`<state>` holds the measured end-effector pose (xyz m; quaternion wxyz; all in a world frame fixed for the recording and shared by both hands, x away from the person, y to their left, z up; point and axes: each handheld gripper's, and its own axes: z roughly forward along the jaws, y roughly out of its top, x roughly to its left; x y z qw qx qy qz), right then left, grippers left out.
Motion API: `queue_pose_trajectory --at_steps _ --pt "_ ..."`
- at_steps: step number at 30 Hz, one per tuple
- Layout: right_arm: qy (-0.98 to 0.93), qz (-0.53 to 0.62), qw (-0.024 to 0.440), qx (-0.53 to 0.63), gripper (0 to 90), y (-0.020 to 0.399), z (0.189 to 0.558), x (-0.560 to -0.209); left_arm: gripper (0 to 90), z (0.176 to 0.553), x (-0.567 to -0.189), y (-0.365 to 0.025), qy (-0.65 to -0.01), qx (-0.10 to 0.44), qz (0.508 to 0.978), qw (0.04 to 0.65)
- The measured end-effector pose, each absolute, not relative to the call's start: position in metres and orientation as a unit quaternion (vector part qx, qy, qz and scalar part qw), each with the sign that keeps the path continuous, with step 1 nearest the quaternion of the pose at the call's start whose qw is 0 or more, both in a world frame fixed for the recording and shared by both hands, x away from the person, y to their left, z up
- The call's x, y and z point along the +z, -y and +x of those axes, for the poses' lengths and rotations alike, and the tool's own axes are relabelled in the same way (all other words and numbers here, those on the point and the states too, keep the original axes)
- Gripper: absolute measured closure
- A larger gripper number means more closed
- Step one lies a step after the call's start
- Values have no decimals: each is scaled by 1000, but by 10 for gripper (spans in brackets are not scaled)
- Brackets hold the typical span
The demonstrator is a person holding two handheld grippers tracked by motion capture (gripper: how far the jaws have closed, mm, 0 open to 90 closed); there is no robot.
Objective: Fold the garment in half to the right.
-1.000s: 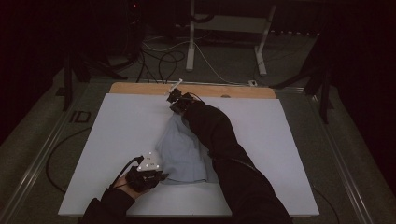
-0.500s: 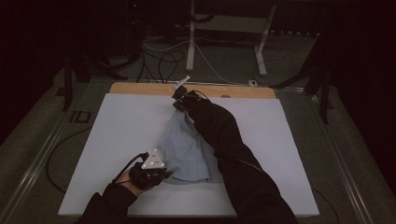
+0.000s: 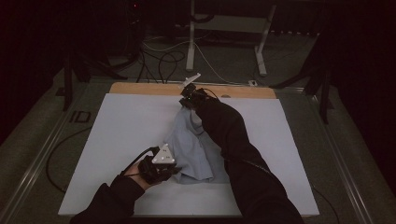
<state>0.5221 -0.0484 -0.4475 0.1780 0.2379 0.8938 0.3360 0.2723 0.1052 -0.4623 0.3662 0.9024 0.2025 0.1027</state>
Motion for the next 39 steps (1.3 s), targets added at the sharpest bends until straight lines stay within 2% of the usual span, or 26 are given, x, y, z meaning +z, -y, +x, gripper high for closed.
queue_pose_trajectory --at_steps 39 --pt "-871 275 179 366 863 131 521 -433 858 288 -452 -30 -119 89 924 353"
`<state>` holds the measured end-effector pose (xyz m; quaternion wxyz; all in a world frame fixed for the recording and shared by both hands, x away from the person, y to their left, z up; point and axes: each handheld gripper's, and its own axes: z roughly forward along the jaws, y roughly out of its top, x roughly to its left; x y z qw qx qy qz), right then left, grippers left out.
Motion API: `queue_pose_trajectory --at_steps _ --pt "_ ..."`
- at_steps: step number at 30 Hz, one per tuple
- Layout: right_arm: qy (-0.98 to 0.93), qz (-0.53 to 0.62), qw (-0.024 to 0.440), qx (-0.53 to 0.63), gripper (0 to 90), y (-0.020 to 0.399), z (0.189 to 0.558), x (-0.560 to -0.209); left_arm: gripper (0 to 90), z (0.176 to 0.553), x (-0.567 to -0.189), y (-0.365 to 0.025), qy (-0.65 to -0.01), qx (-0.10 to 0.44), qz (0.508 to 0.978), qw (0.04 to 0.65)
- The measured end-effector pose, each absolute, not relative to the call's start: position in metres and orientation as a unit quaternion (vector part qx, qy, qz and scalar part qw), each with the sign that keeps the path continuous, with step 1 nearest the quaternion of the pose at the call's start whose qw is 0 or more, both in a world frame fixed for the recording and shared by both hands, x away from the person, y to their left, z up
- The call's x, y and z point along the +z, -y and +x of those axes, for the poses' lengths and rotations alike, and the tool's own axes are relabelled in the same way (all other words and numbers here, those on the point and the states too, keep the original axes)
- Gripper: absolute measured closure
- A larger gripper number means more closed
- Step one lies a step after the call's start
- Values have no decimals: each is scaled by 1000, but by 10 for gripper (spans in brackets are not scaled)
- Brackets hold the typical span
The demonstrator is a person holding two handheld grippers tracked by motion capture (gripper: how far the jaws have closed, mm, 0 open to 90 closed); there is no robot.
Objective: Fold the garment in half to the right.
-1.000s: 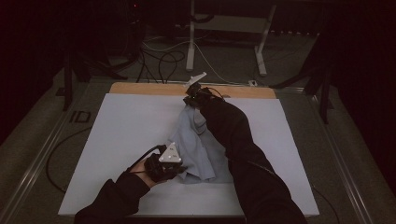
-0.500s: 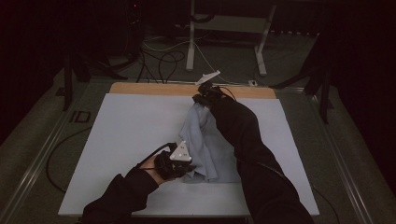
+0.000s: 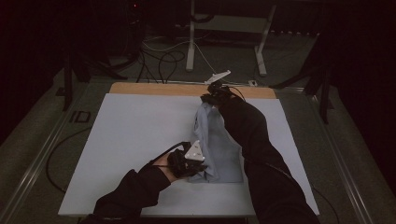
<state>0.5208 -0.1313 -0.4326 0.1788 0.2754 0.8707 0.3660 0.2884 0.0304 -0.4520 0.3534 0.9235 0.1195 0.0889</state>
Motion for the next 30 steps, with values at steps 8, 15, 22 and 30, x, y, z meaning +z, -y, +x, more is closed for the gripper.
queue_pose_trajectory --at_steps 8,15,22,30 --pt "-866 286 169 374 860 146 524 -435 857 290 -457 -4 -102 86 929 345" --pt "-864 298 162 373 851 158 526 -441 852 292 -464 14 -90 86 935 333" --pt "-862 304 161 373 849 168 527 -443 848 296 -472 30 -88 82 939 323" --pt "-856 314 156 381 673 176 527 -446 823 298 -477 40 -82 69 942 318"
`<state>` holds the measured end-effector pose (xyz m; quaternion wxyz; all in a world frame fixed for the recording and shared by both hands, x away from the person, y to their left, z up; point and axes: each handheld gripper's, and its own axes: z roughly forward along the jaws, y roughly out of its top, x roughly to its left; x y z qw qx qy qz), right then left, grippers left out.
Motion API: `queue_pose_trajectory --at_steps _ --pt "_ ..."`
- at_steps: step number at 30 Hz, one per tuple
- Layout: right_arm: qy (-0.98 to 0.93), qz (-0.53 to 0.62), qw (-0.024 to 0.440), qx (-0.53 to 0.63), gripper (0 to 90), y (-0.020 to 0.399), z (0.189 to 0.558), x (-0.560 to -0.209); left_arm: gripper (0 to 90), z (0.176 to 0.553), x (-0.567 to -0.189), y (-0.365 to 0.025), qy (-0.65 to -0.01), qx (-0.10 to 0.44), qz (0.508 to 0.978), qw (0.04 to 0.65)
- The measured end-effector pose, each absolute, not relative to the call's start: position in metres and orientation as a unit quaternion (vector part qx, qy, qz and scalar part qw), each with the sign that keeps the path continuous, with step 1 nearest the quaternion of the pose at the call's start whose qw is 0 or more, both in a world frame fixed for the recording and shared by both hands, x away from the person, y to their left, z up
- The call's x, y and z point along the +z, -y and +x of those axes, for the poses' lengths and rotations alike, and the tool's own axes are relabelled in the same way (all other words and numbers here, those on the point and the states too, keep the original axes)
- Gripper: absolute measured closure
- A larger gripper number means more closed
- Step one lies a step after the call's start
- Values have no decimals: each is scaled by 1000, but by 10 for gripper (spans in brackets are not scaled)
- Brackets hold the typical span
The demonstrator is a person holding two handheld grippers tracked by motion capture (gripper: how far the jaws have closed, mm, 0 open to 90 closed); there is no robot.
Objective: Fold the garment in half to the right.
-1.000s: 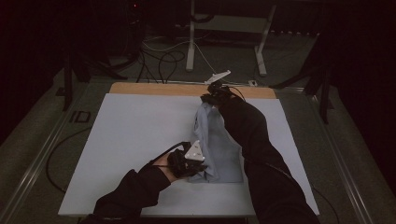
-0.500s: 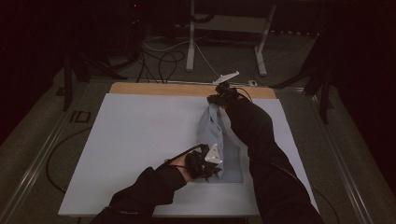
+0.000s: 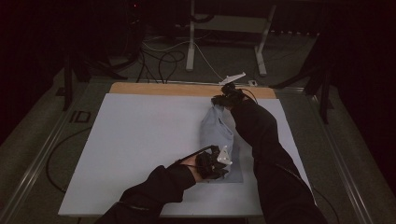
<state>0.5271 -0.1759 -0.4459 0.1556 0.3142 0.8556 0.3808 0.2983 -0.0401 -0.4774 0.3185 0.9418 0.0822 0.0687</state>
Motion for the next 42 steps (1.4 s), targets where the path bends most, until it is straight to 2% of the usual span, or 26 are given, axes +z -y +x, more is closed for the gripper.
queue_pose_trajectory --at_steps 2,4,6,7,8,10,15,26,33,42 --pt "-855 317 156 379 478 176 527 -447 723 296 -479 43 -73 63 944 315" --pt "-854 316 153 385 320 177 526 -448 610 294 -481 46 -67 53 945 315" --pt "-850 320 137 395 239 179 527 -449 559 292 -481 47 -61 45 947 312" --pt "-850 320 137 395 239 179 527 -449 536 292 -481 47 -61 45 947 312" --pt "-853 313 128 397 164 179 526 -449 536 291 -480 46 -57 41 948 310" --pt "-851 312 125 404 132 179 525 -450 495 290 -479 45 -54 36 948 311" --pt "-851 312 122 405 99 177 524 -452 434 289 -475 43 -54 39 948 312" --pt "-849 303 117 417 99 177 518 -450 408 289 -467 34 -54 38 943 327" --pt "-847 300 116 424 99 184 511 -448 379 290 -460 14 -58 33 937 342" --pt "-850 290 122 423 99 191 498 -447 243 286 -453 -22 -72 31 926 369"
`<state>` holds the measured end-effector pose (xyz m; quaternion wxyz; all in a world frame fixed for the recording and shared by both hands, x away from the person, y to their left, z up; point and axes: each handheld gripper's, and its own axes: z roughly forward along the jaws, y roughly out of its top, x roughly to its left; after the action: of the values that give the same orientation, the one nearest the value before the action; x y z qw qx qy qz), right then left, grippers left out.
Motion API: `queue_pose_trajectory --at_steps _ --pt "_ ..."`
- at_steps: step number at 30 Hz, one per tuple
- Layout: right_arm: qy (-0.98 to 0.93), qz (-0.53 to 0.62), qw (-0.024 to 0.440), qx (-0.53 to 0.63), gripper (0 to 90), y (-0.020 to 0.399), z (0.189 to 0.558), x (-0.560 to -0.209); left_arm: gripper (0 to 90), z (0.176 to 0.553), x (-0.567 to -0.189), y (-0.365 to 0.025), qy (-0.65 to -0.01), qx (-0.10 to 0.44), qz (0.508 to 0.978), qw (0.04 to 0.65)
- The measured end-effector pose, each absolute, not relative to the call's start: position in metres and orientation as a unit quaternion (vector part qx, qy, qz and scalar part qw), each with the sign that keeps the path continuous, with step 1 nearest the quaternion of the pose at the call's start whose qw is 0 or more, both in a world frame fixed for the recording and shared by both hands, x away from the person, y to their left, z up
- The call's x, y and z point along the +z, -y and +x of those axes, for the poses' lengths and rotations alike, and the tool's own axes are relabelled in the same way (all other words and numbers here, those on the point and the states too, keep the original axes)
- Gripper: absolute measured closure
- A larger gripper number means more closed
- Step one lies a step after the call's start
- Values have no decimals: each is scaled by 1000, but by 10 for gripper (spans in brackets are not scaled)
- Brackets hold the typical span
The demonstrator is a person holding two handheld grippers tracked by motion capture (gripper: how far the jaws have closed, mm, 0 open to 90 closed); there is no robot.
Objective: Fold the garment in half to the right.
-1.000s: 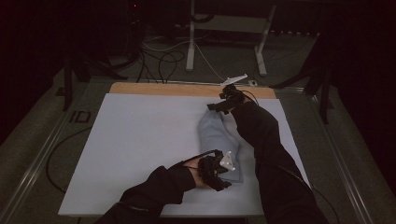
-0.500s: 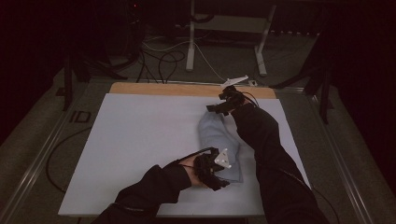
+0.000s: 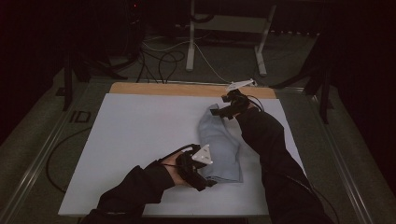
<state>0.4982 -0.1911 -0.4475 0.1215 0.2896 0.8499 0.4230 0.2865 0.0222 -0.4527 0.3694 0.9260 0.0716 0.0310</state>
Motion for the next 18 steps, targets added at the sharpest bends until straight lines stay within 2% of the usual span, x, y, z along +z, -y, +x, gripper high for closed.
queue_pose_trajectory --at_steps 2,6,9,16,17,18 --pt "-850 288 123 423 99 192 495 -447 173 286 -452 -30 -74 30 923 375" --pt "-848 290 117 428 99 194 491 -446 128 285 -451 -46 -89 33 917 387" --pt "-849 291 122 424 99 193 490 -447 31 282 -453 -60 -100 34 915 388" --pt "-850 301 108 418 151 189 490 -459 9 275 -465 -108 -153 51 896 413" --pt "-851 309 109 411 197 188 492 -461 9 274 -467 -115 -161 54 891 421" --pt "-851 311 118 406 290 188 493 -464 9 274 -469 -122 -170 58 887 425"
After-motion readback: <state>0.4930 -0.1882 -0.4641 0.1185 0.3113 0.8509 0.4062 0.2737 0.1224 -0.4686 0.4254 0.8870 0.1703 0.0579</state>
